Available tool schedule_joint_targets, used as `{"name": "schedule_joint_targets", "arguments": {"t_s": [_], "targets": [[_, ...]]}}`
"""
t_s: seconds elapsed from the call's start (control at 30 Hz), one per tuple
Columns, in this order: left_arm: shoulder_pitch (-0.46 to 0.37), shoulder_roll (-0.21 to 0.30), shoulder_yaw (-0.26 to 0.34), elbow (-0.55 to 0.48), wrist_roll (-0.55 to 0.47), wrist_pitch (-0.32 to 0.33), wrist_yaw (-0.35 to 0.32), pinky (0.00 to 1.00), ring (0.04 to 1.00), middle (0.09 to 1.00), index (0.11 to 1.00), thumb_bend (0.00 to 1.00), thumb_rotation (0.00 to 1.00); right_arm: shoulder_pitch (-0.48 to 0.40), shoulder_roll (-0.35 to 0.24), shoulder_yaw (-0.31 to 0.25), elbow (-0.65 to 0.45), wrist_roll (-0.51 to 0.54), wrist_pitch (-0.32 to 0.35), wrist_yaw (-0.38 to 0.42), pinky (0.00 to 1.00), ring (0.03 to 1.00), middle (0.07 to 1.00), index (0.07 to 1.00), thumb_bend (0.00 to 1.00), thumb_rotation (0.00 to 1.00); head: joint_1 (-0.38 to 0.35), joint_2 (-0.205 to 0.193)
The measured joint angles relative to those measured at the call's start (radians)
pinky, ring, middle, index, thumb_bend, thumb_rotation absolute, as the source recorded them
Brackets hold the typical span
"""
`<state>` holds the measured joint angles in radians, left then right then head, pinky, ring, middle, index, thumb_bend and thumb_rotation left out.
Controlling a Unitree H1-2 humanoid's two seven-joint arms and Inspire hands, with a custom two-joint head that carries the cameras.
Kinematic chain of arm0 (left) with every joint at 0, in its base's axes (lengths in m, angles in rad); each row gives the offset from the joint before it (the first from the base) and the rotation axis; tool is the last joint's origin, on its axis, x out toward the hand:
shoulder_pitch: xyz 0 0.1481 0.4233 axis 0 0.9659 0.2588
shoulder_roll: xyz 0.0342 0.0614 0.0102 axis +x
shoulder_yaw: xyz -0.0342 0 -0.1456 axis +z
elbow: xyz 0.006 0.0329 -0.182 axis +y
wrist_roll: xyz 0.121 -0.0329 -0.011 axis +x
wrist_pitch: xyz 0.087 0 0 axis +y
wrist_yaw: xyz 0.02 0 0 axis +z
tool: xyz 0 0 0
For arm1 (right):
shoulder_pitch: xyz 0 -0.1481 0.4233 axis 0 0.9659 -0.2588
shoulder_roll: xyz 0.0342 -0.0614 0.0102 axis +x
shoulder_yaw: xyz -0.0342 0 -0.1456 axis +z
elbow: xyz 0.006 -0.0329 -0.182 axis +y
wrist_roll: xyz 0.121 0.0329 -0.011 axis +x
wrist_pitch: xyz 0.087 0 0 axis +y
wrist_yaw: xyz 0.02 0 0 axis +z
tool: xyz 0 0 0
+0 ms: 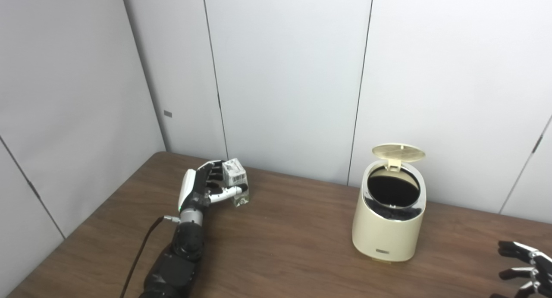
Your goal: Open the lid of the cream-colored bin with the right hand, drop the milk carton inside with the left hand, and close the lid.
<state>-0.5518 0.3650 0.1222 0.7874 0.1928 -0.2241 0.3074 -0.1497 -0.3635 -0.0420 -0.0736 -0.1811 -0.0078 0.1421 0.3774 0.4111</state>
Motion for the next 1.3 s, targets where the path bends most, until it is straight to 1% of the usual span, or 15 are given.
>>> {"name": "schedule_joint_targets", "arguments": {"t_s": [0.1,0.13,0.17,0.2,0.23,0.3,0.4,0.5,0.63,0.77,0.87,0.97,1.1,1.2,1.3], "targets": [[-0.014,-0.010,0.002,0.020,-0.004,0.000,0.026,0.51,0.588,0.628,0.663,0.84,0.16,0.006,0.000,-0.001,0.000,-0.001,0.000,0.000,0.35,0.622,0.783,0.775,1.00,0.51,-0.002,0.003],[-0.019,-0.013,0.003,0.021,-0.007,0.000,0.031,0.45,0.529,0.566,0.595,0.83,0.12,0.007,0.000,-0.001,0.000,-0.001,0.000,0.000,0.35,0.620,0.782,0.774,1.00,0.52,-0.002,0.003],[-0.025,-0.016,0.006,0.027,-0.010,0.000,0.039,0.43,0.509,0.545,0.572,0.82,0.10,0.007,0.000,-0.001,-0.001,-0.001,0.000,0.000,0.35,0.619,0.782,0.774,1.00,0.52,-0.002,0.003],[-0.030,-0.020,0.010,0.032,-0.013,0.000,0.046,0.40,0.479,0.514,0.530,0.68,0.08,0.007,0.000,-0.001,-0.003,-0.002,0.000,0.000,0.35,0.618,0.785,0.774,1.00,0.52,-0.002,0.005],[-0.034,-0.023,0.011,0.040,-0.013,-0.001,0.058,0.38,0.451,0.489,0.506,0.59,0.03,0.008,0.000,-0.001,-0.005,-0.003,0.000,0.000,0.35,0.617,0.786,0.776,1.00,0.52,-0.003,0.005],[-0.039,-0.027,0.009,0.051,-0.013,-0.004,0.073,0.35,0.425,0.477,0.490,0.54,0.01,0.009,0.000,-0.002,-0.011,-0.008,0.000,-0.001,0.35,0.616,0.781,0.773,1.00,0.53,-0.005,0.006],[-0.039,-0.028,-0.002,0.053,-0.011,-0.007,0.077,0.32,0.399,0.466,0.486,0.53,0.00,0.015,0.000,-0.007,-0.012,-0.017,0.000,-0.003,0.34,0.609,0.766,0.759,1.00,0.53,-0.006,0.009],[-0.039,-0.028,-0.011,0.060,-0.011,-0.023,0.078,0.33,0.407,0.469,0.485,0.52,0.00,0.019,0.002,-0.013,-0.012,-0.019,0.000,-0.006,0.34,0.608,0.758,0.751,1.00,0.55,-0.005,0.011],[-0.037,-0.028,-0.019,0.052,-0.008,-0.018,0.078,0.34,0.417,0.472,0.486,0.52,0.00,0.019,0.002,-0.013,-0.011,-0.034,-0.002,-0.016,0.35,0.604,0.772,0.761,1.00,0.57,-0.005,0.008],[-0.023,-0.028,-0.025,0.026,-0.004,-0.018,0.077,0.32,0.399,0.460,0.489,0.52,0.00,0.017,0.006,-0.011,0.019,-0.039,-0.022,-0.021,0.37,0.619,0.773,0.768,1.00,0.54,-0.024,0.005],[0.006,-0.029,-0.030,-0.030,0.004,-0.019,0.071,0.34,0.406,0.459,0.490,0.52,0.00,0.017,0.015,-0.009,0.043,-0.040,-0.036,-0.024,0.38,0.630,0.783,0.782,0.98,0.51,-0.035,0.003],[0.050,-0.037,-0.028,-0.136,0.002,-0.005,0.060,0.35,0.418,0.466,0.488,0.52,0.00,0.015,0.023,-0.008,0.044,-0.046,-0.036,-0.026,0.39,0.665,0.809,0.807,0.95,0.46,-0.052,-0.002],[0.082,-0.063,-0.023,-0.280,0.002,0.037,0.044,0.35,0.416,0.466,0.489,0.53,0.00,0.000,0.033,-0.007,0.044,-0.062,-0.037,-0.028,0.42,0.698,0.820,0.827,0.91,0.39,-0.077,-0.003],[0.087,-0.083,-0.022,-0.381,0.009,0.086,0.037,0.34,0.406,0.460,0.492,0.52,0.00,-0.008,0.037,-0.006,0.044,-0.069,-0.038,-0.034,0.45,0.710,0.822,0.833,0.89,0.33,-0.086,-0.005],[0.088,-0.099,-0.022,-0.461,0.019,0.112,0.030,0.32,0.390,0.454,0.493,0.52,0.00,-0.009,0.038,-0.006,0.043,-0.078,-0.036,-0.038,0.47,0.719,0.825,0.838,0.88,0.30,-0.101,-0.003]]}}
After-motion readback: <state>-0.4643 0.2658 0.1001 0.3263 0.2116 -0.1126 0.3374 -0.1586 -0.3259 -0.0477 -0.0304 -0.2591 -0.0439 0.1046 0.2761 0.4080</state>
